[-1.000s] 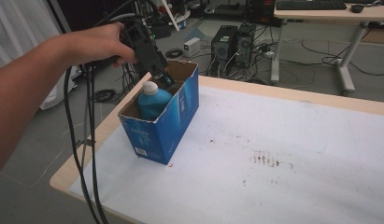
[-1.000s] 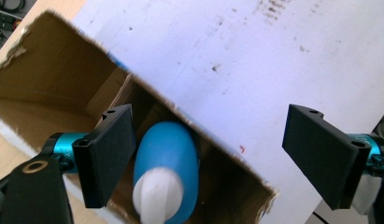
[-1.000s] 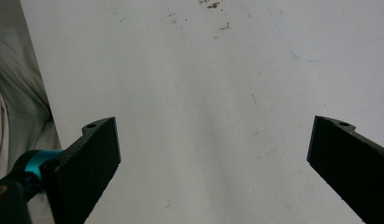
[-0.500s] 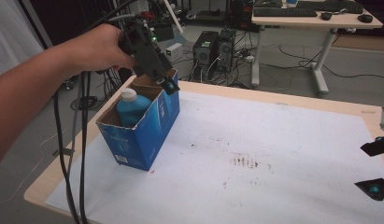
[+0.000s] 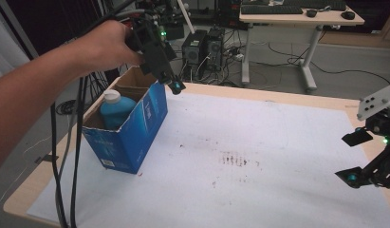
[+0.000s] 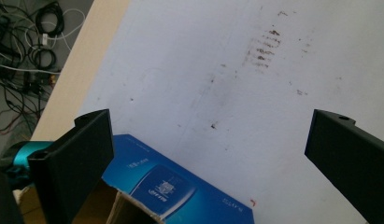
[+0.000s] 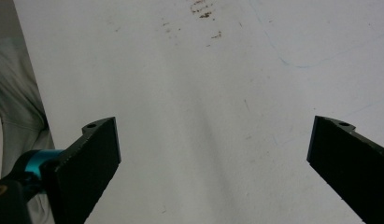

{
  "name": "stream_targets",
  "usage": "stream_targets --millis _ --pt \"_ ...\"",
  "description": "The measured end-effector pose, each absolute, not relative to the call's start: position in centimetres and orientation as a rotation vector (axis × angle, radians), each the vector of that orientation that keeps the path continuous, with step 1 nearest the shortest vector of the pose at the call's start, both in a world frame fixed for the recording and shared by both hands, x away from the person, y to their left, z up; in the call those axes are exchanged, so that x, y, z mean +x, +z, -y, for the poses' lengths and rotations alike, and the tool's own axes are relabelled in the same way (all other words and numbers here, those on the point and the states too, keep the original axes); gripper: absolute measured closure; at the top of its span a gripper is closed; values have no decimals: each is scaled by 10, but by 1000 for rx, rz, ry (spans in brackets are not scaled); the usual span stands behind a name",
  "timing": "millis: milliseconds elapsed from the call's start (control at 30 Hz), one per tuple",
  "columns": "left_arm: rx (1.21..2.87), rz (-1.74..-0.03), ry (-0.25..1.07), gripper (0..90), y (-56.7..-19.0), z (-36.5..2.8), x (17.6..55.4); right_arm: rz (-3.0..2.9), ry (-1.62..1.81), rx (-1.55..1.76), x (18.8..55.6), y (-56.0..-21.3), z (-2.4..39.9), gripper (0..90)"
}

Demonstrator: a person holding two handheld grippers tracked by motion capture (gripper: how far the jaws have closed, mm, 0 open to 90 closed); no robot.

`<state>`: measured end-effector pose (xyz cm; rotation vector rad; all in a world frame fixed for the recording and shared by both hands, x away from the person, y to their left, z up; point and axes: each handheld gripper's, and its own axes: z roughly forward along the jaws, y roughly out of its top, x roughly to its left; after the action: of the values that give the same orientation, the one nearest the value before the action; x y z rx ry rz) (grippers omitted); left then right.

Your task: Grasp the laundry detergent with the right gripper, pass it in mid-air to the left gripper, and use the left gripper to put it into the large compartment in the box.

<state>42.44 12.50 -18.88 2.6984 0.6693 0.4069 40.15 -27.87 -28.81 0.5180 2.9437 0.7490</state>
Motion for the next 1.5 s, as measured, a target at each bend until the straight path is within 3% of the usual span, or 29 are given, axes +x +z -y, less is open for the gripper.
stream_targets --millis 767,1133,1500 --pt "2694 -507 221 16 -233 -48 448 -2960 749 523 409 -290 271 20" --pt "2770 -492 173 16 -249 -38 450 -2970 745 509 410 -289 271 20" --pt "2838 -401 10 16 -256 -40 421 -2983 738 511 413 -292 270 20"
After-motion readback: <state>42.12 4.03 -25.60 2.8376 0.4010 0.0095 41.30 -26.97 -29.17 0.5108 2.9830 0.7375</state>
